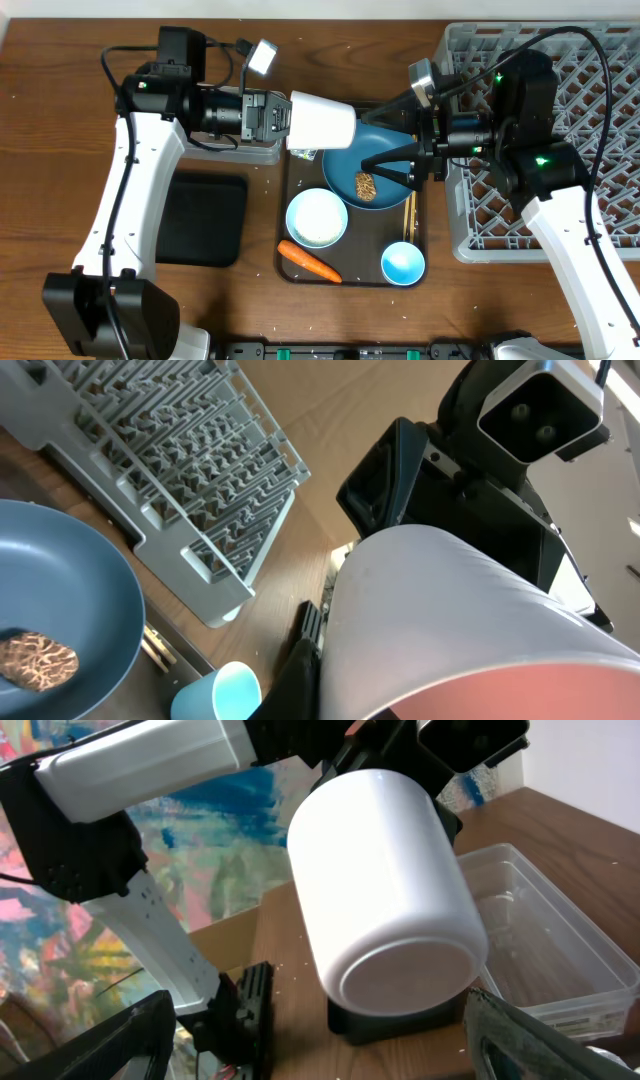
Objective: Sort waste into correct bins and load items into the dishwasher rack
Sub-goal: 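Lift the pink cup with the left gripper toward the right gripper, then grasp the pink cup with the right gripper, open the left gripper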
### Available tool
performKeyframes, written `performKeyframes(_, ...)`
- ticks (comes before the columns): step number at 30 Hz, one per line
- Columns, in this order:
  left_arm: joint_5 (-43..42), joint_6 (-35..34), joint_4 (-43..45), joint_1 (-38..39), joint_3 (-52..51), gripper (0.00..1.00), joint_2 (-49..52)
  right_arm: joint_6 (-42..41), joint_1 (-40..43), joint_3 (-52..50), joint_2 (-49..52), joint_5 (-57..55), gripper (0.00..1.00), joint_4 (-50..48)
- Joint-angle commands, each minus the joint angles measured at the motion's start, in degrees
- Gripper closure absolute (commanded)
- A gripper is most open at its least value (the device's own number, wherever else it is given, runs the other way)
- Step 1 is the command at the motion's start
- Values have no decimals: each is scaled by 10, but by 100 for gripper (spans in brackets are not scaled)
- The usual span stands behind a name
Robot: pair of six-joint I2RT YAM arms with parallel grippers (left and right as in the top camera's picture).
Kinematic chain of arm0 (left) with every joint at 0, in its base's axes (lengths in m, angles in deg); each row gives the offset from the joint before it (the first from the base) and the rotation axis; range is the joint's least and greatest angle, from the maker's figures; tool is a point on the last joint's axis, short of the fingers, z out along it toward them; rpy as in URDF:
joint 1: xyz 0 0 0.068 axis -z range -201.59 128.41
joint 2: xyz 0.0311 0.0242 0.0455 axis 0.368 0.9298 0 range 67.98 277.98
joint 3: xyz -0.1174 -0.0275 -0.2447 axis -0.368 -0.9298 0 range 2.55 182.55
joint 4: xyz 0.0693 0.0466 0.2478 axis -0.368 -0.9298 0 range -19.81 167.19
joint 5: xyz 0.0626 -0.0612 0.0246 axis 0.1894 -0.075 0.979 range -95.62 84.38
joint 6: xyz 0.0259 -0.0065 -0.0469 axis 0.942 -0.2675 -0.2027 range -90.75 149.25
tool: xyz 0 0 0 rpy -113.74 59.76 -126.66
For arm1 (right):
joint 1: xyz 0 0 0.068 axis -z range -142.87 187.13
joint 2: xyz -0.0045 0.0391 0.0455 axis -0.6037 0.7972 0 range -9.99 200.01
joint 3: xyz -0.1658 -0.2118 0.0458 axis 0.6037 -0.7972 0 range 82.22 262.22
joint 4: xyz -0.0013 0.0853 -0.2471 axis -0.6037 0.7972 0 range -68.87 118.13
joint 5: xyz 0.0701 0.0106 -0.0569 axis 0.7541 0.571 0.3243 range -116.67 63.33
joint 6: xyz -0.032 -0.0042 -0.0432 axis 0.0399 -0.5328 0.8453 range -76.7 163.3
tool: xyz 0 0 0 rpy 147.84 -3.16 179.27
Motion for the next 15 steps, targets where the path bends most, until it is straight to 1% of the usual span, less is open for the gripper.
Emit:
performKeyframes(1, -7, 12, 1, 13, 1, 94, 0, 6, -27, 7, -1, -43, 11, -1)
performKeyframes(6, -7, 11, -5, 25, 1, 94, 0, 2, -44, 7, 1, -123, 11, 3)
performKeyframes(10, -9, 11, -10, 29, 1, 94, 0, 2, -44, 7, 1, -125, 12, 1)
performKeyframes(13, -39, 12, -13, 33, 1, 94, 0, 4, -44, 7, 2, -130, 12, 0)
performKeyframes(15, -43, 12, -13, 39, 1, 94, 0, 5, -44, 7, 4, -138, 12, -1)
